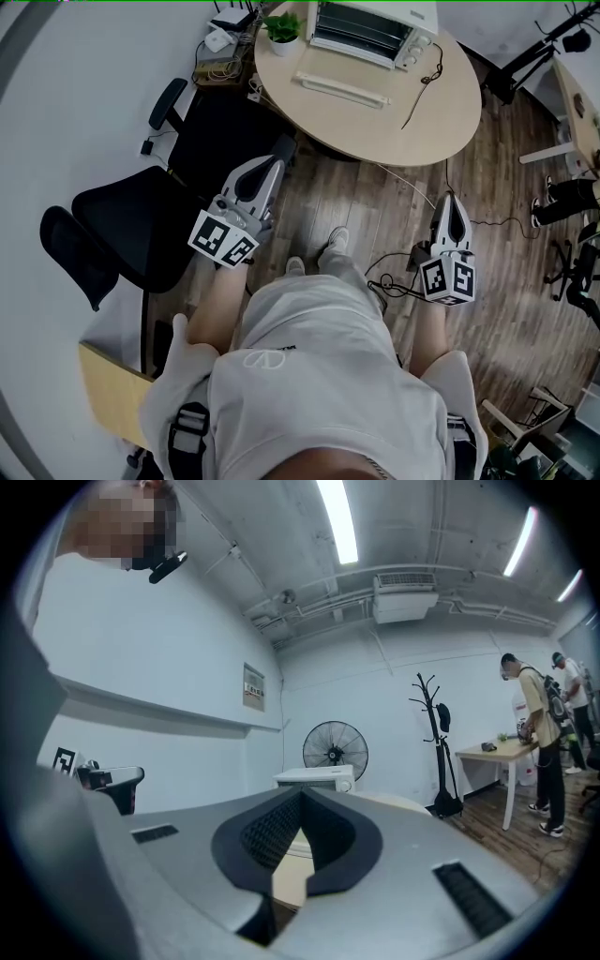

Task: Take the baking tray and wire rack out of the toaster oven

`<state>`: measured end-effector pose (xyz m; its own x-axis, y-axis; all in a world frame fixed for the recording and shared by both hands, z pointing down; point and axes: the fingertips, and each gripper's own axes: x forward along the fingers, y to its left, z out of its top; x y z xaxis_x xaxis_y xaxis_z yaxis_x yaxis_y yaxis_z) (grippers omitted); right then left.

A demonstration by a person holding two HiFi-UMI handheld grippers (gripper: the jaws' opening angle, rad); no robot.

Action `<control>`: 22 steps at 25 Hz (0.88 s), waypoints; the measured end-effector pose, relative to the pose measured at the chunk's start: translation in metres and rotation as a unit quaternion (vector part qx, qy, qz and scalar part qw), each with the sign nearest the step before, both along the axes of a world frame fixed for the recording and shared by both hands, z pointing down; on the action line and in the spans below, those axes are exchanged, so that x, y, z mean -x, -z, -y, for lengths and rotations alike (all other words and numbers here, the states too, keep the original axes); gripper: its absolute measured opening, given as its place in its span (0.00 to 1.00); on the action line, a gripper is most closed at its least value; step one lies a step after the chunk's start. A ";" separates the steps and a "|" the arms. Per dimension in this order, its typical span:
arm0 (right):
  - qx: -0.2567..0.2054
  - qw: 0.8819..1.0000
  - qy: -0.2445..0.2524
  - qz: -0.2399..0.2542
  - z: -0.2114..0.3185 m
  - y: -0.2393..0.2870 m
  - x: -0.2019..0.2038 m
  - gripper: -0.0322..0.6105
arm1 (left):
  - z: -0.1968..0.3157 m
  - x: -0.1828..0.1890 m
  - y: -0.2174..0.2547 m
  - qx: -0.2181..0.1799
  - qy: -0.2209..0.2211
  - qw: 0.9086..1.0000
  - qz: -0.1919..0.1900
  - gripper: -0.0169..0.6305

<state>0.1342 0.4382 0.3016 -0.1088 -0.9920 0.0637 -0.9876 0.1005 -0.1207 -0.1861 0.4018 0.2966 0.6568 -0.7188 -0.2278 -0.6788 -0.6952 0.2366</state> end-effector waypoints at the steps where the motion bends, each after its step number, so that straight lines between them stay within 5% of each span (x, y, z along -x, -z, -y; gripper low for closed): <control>1: 0.001 1.000 0.002 0.002 0.006 -0.001 -0.002 0.04 | 0.004 -0.004 0.000 0.000 0.000 1.000 0.002 0.03; 22: 0.022 0.995 0.091 0.042 0.148 -0.034 -0.092 0.04 | 0.114 -0.128 -0.004 0.020 0.043 0.999 0.017 0.03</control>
<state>0.2265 0.2899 0.3353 -0.2934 -0.9518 0.0896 -0.9398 0.2700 -0.2093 -0.0582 0.2879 0.3007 0.5990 -0.7810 -0.1767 -0.7436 -0.6244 0.2391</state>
